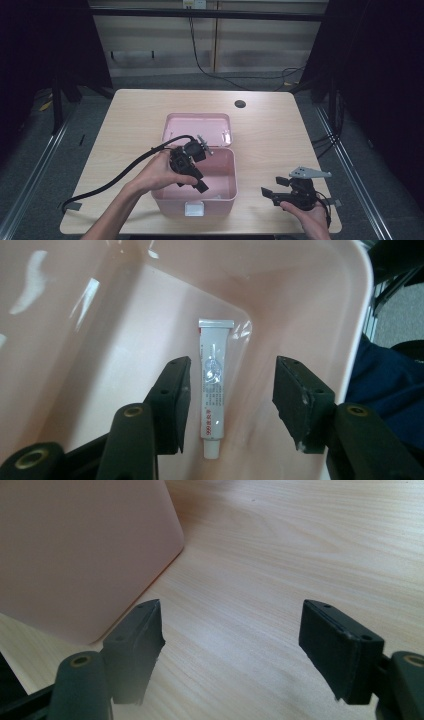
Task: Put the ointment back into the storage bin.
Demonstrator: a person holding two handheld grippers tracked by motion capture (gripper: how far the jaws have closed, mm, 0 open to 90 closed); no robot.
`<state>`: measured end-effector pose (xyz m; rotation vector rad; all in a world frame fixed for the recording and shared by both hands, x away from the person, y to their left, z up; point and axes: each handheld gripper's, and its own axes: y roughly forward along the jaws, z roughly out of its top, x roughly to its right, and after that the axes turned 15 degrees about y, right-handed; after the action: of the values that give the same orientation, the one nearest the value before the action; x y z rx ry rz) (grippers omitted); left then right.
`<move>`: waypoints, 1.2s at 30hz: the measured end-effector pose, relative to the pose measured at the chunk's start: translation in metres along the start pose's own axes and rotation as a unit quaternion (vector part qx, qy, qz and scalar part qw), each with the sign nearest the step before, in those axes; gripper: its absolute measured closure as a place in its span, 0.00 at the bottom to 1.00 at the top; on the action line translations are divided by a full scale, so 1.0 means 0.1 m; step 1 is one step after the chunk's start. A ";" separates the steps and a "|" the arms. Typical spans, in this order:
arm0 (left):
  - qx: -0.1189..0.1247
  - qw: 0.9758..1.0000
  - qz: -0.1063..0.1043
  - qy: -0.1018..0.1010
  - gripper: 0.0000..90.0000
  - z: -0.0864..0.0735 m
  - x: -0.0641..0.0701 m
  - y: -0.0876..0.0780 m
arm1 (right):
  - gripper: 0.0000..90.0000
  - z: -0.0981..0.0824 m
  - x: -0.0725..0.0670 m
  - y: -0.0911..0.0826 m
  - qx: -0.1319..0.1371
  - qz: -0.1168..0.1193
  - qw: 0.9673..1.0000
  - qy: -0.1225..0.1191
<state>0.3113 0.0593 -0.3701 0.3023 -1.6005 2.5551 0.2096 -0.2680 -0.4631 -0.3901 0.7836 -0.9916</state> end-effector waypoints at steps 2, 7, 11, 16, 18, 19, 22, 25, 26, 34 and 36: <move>0.005 1.000 0.007 0.002 0.55 -0.04 -0.01 -0.04 | 0.28 0.00 0.00 0.00 0.000 0.000 1.000 0.001; 0.018 1.000 0.018 -0.011 0.54 -0.17 0.00 -0.14 | 0.28 0.00 0.00 0.00 0.000 -0.001 1.000 0.001; 0.039 0.999 0.028 -0.015 0.51 -0.28 0.03 -0.26 | 0.28 0.00 0.00 0.00 -0.001 -0.001 1.000 0.000; 0.083 0.996 0.040 -0.016 0.50 -0.44 0.06 -0.36 | 0.28 0.00 0.00 0.00 0.000 -0.002 1.000 0.001; 0.089 0.995 0.043 -0.019 0.50 -0.48 0.07 -0.39 | 0.28 0.00 0.00 0.01 -0.001 -0.003 1.000 0.001; 0.098 0.994 0.044 -0.023 0.49 -0.50 0.08 -0.43 | 0.28 0.00 -0.01 0.01 -0.001 -0.002 1.000 0.002; 0.103 0.993 0.054 -0.023 0.47 -0.53 0.09 -0.46 | 0.28 0.00 -0.01 0.00 0.000 -0.002 1.000 0.001; 0.116 0.991 0.064 -0.021 0.46 -0.61 0.10 -0.52 | 0.28 0.00 0.00 0.00 0.000 -0.003 1.000 0.001; 0.122 0.990 0.065 -0.027 0.46 -0.63 0.10 -0.53 | 0.28 0.00 0.00 0.00 0.000 -0.003 1.000 0.002; 0.150 0.985 0.080 -0.033 0.42 -0.78 0.22 -0.69 | 0.28 0.00 -0.01 0.01 -0.002 -0.002 1.000 0.001; 0.163 0.981 0.096 -0.037 0.42 -0.84 0.25 -0.72 | 0.28 0.00 -0.01 0.01 -0.002 -0.002 1.000 0.002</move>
<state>0.2925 0.1654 -0.3372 0.2874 -1.2820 2.9895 0.2098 -0.2662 -0.4634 -0.3942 0.7880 -0.9951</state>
